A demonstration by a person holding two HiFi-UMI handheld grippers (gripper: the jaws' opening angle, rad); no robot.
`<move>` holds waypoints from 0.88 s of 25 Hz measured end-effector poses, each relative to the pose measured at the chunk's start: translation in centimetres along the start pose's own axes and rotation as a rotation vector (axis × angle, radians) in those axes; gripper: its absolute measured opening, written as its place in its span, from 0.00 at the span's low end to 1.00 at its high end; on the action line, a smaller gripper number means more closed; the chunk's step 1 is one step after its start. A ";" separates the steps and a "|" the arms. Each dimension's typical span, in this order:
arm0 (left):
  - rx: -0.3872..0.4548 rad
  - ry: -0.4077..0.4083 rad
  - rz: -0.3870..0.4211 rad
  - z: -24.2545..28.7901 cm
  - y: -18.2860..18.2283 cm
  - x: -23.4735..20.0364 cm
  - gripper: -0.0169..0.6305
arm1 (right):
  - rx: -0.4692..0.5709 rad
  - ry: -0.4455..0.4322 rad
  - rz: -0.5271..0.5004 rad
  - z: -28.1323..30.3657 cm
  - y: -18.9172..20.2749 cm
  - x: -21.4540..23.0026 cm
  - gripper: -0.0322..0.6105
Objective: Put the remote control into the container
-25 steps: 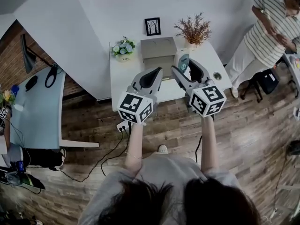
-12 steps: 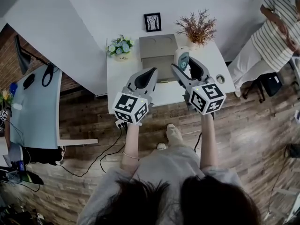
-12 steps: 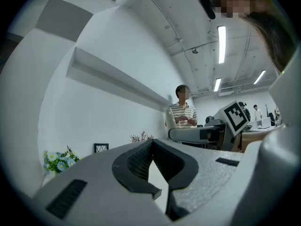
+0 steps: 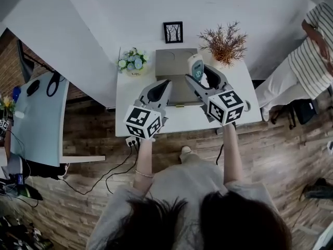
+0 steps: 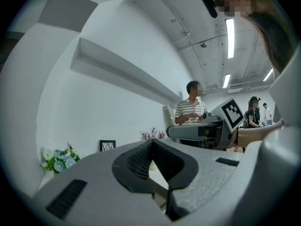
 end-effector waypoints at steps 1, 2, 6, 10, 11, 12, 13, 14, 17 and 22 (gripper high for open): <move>-0.001 -0.009 -0.002 0.5 0.1 -0.3 0.03 | -0.003 -0.013 0.002 0.4 0.3 0.4 0.47; -0.004 -0.017 -0.002 0.9 0.3 -0.5 0.03 | -0.006 -0.025 0.005 0.8 0.6 0.7 0.47; -0.018 -0.057 -0.004 1.6 0.7 -1.5 0.03 | -0.029 -0.067 0.012 2.3 1.7 1.4 0.47; -0.050 -0.070 -0.012 2.2 1.3 -2.4 0.03 | -0.059 -0.087 0.029 3.6 2.9 2.2 0.47; -0.061 -0.073 -0.014 2.4 1.5 -2.7 0.03 | -0.073 -0.091 0.027 4.0 3.3 2.4 0.47; -0.071 -0.076 -0.017 2.5 1.6 -3.0 0.03 | -0.090 -0.098 0.021 4.5 3.7 2.5 0.47; -0.081 -0.077 -0.022 2.7 1.8 -3.4 0.03 | -0.110 -0.106 0.012 4.9 4.2 2.5 0.47; -0.092 -0.075 -0.029 2.8 2.1 -3.6 0.03 | -0.129 -0.116 0.006 5.3 4.8 2.5 0.47; -0.127 -0.072 -0.047 3.5 3.4 -4.5 0.03 | -0.182 -0.145 0.006 6.5 6.8 2.7 0.47; -0.170 -0.079 -0.091 4.5 5.8 -6.1 0.03 | -0.257 -0.184 0.007 8.2 10.1 2.9 0.47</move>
Point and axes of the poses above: the fingertips, and each gripper's own axes: z forward along the fingers, x to its right, y out of its underside, the point moved 1 cm from there along -z, backward along the fingers, and after that the axes turned 9 degrees about -z, right-handed, at the moved point
